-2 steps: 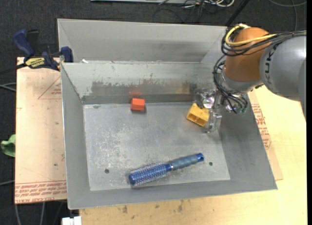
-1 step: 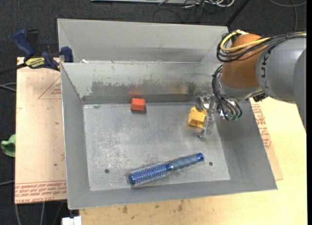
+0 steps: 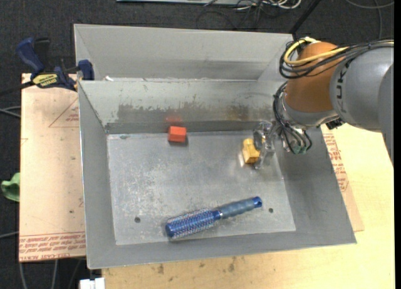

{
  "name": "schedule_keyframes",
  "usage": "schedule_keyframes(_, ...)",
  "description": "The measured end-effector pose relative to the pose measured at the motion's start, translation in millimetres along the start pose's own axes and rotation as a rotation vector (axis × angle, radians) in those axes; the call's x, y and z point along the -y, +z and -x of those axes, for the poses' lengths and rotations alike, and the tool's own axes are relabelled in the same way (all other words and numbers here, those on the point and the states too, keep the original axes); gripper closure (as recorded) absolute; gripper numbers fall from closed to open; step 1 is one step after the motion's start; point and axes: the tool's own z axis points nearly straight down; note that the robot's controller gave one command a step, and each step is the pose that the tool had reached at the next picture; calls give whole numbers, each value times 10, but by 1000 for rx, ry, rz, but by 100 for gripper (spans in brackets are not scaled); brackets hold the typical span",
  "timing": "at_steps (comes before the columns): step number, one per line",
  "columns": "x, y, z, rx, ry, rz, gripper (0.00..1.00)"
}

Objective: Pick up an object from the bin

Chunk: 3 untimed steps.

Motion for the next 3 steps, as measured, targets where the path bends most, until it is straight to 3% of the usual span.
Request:
schedule_keyframes(1, -7, -1654, -192, 3, 27, 1, 100)
schedule_keyframes(2, -10, -1600, -204, -5, 27, 1, 0)
schedule_keyframes(3, 35, -1190, -376, -10, -100, 2, 0)
